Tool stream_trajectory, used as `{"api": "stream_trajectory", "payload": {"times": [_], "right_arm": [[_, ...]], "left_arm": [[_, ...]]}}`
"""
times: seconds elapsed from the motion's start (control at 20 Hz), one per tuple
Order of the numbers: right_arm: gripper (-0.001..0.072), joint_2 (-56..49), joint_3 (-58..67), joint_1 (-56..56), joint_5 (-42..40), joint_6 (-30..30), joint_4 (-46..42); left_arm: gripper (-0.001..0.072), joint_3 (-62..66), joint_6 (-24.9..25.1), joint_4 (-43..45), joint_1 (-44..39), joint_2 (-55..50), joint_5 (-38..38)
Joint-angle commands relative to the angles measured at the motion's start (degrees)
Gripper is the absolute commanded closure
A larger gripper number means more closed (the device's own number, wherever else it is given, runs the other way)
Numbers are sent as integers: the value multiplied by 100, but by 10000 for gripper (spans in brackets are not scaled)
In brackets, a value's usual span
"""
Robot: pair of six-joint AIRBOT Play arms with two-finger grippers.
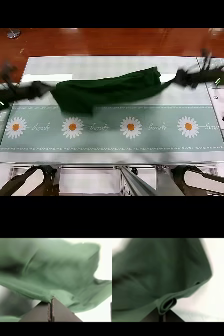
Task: Fold the shirts.
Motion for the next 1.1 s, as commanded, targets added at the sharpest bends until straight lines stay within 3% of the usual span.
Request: {"api": "stream_trajectory", "payload": {"times": [0.0,0.2,0.3,0.4,0.55,0.65,0.9,1.05], "right_arm": [[679,210,2677,22,671,345,-446],[679,881,4688,20,833,514,-730],[679,1580,4725,22,673,557,-962],[678,2249,4725,22,780,564,-1362],[679,3108,4725,22,1115,612,-1891],[679,3510,4725,22,1399,758,-2216],[679,4262,3786,22,1967,922,-2315],[679,4422,2437,22,2079,918,-2105]], "left_arm": [[694,1985,205,-680,4,468,404],[694,4138,39,-96,105,826,575],[694,4909,-579,610,251,1152,365],[694,5276,-673,1410,372,1611,321],[694,5335,-1471,2914,597,2424,251],[694,5335,-1606,3574,664,2833,-74],[694,4924,-1762,3814,459,3244,-704],[694,3943,-1812,3292,278,3202,-946]]}}
